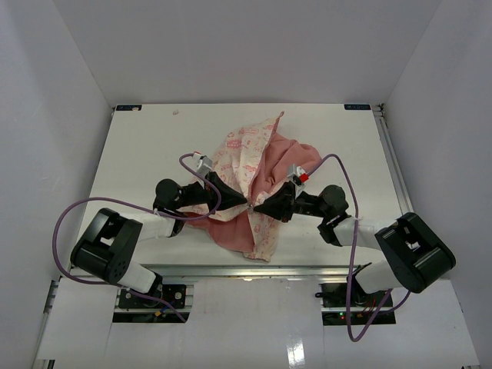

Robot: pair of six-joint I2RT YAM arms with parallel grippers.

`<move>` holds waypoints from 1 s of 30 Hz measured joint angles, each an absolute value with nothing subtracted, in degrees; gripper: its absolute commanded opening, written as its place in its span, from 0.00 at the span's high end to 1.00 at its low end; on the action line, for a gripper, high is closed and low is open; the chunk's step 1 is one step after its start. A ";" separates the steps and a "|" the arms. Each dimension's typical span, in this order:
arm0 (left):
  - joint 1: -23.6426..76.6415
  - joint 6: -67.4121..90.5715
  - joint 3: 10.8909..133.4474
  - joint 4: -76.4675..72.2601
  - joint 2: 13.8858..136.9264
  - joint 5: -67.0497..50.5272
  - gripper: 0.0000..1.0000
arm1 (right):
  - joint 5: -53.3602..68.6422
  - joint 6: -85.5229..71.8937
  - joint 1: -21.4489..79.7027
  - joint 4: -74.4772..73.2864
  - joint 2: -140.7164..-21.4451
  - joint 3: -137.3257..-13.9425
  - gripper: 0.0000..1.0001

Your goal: Zip up the jacket

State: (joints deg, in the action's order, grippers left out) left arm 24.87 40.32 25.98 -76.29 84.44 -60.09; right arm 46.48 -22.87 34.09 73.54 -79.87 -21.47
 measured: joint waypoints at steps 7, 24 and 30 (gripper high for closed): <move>24.85 40.53 25.98 -76.31 84.54 -60.80 1.00 | 46.48 -23.21 34.09 73.56 -79.42 -21.47 0.92; 24.82 44.95 25.98 -76.27 86.06 -62.41 1.00 | 46.70 -23.57 33.82 73.61 -79.46 -21.47 0.92; 24.80 45.55 25.98 -76.25 85.81 -62.03 1.00 | 46.95 -23.59 33.82 73.73 -79.65 -21.47 0.92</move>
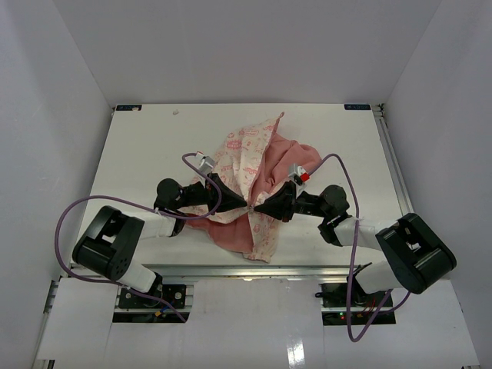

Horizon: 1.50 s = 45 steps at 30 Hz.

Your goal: Zip up the jacket

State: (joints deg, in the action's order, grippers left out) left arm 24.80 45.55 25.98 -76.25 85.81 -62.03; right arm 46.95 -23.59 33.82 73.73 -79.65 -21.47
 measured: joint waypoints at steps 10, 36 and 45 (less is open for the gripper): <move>24.80 45.91 25.98 -76.25 85.18 -61.42 1.00 | 47.99 -23.95 33.82 73.91 -80.39 -21.47 0.92; 24.80 46.96 25.98 -76.27 85.07 -62.22 1.00 | 48.55 -26.75 33.82 73.94 -81.06 -21.48 0.92; 24.78 49.95 25.98 -76.36 87.18 -63.01 1.00 | 49.51 -28.66 33.82 73.82 -82.17 -21.58 0.92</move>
